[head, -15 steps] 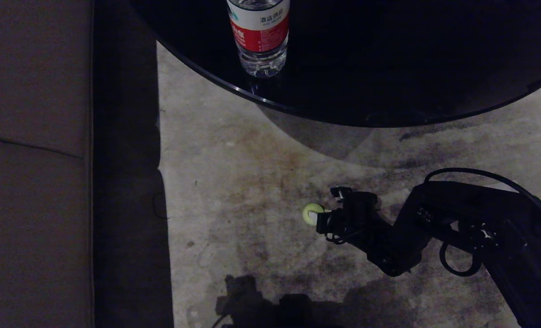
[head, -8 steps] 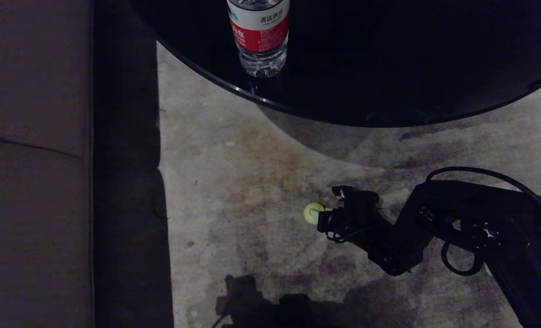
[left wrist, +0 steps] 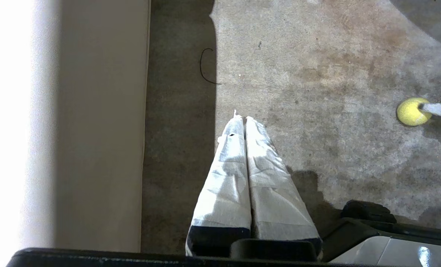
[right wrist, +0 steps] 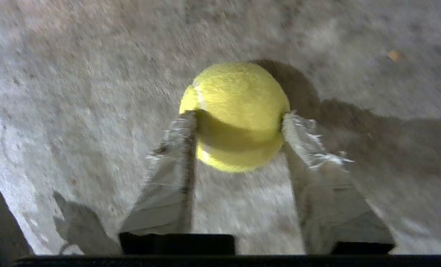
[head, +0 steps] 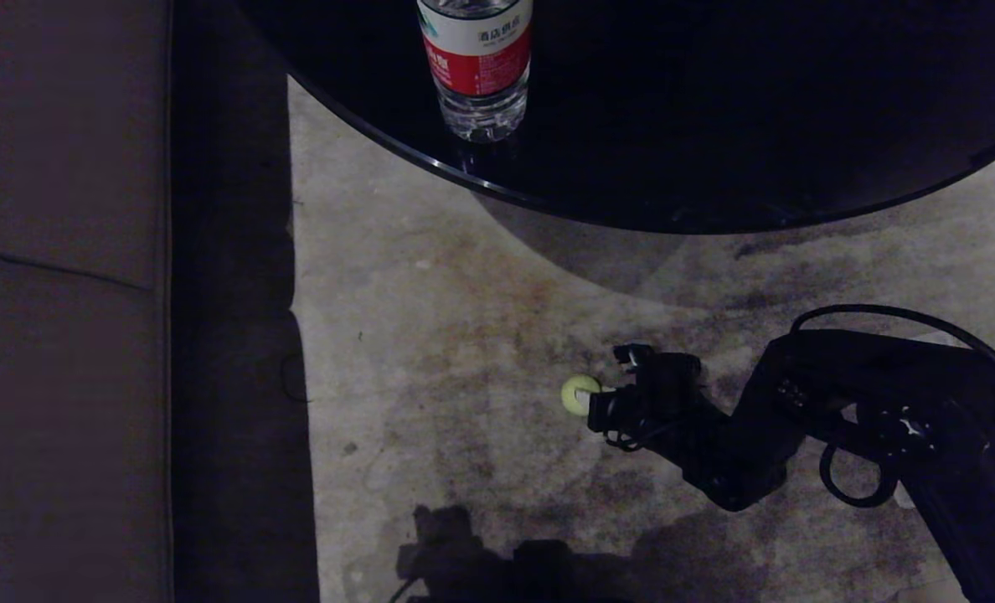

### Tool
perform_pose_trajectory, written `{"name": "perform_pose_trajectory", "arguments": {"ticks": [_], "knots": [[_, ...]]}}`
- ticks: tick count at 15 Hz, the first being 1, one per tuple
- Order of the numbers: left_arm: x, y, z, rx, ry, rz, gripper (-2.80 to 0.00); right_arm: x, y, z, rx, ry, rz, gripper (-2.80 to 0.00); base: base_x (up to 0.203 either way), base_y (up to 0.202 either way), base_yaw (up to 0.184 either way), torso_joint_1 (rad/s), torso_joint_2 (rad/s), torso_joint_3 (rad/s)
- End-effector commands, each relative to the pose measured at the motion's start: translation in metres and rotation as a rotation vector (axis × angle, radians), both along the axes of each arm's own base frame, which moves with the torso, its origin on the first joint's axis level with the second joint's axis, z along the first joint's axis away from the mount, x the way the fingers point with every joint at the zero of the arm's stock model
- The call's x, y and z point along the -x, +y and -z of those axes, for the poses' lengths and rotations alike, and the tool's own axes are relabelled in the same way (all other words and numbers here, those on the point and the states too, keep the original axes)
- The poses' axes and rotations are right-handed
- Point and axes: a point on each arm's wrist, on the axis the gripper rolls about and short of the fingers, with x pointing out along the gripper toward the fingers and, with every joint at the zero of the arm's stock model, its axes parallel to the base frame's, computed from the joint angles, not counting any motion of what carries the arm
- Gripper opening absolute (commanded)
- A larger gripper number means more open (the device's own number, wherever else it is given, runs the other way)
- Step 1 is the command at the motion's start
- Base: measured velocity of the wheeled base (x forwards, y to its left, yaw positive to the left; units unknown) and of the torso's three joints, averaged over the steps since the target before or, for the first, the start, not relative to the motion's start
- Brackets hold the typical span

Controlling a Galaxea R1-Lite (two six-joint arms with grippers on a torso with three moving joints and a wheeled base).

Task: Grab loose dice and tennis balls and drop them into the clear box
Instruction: Pick up the ball on the floor

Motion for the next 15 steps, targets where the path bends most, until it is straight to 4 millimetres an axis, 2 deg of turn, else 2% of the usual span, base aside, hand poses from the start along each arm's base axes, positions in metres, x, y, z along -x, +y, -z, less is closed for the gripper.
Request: {"name": "perform_pose_trajectory", "arguments": {"ticks": [1, 2, 3, 10, 13, 15], "knots": [[0.000, 0.000, 0.000, 0.001, 0.002, -0.001, -2.80, 0.001, 0.001, -0.003, 0.005, -0.011, -0.005, -2.80, 0.000, 0.000, 0.000, 0.000, 0.00, 0.000], [0.000, 0.000, 0.000, 0.000, 0.001, -0.001, -2.80, 0.002, 0.001, 0.002, 0.022, -0.004, -0.011, -2.80, 0.000, 0.000, 0.000, 0.000, 0.00, 0.000], [0.000, 0.000, 0.000, 0.002, 0.001, -0.001, -2.80, 0.002, 0.000, 0.004, 0.029, 0.000, -0.011, 0.00, 0.000, 0.000, 0.000, 0.000, 0.00, 0.000], [0.000, 0.000, 0.000, 0.002, 0.001, -0.001, -2.80, 0.001, 0.003, 0.001, 0.018, -0.014, -0.039, 0.00, 0.000, 0.000, 0.000, 0.000, 0.00, 0.000], [0.000, 0.000, 0.000, 0.001, 0.002, -0.001, -2.80, 0.003, 0.009, -0.007, 0.001, -0.028, -0.083, 0.00, 0.000, 0.000, 0.000, 0.000, 0.00, 0.000], [0.000, 0.000, 0.000, 0.001, 0.002, -0.001, -2.80, 0.002, 0.009, -0.004, 0.037, -0.044, -0.094, 0.00, 0.000, 0.000, 0.000, 0.000, 0.00, 0.000]]}}
